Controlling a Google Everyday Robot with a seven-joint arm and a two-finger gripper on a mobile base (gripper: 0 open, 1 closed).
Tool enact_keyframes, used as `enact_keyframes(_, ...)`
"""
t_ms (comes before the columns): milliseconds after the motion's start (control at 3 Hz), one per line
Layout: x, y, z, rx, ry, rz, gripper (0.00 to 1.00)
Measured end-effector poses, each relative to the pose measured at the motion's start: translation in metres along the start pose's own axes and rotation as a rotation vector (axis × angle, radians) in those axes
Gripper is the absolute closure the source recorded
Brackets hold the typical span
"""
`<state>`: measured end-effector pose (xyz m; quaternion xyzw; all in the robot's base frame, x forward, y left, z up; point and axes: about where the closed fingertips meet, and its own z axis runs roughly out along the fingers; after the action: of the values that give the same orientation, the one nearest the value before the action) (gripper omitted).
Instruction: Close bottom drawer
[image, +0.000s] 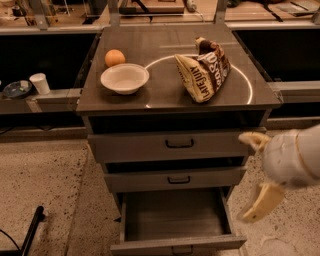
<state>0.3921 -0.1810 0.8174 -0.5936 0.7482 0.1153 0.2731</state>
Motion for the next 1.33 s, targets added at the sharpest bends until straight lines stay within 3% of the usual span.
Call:
enact_keyframes(333, 0.02, 0.017, 0.031, 0.01, -0.044, 0.016, 0.0)
enact_keyframes(667, 0.014, 0.019, 0.041, 0.026, -0.04, -0.038, 0.0)
enact_keyframes(1000, 0.02, 0.037, 0.079, 0.017, -0.089, -0.079, 0.0)
enact_keyframes(1333, 0.034, 0.055, 0.107, -0.004, -0.194, -0.14, 0.0)
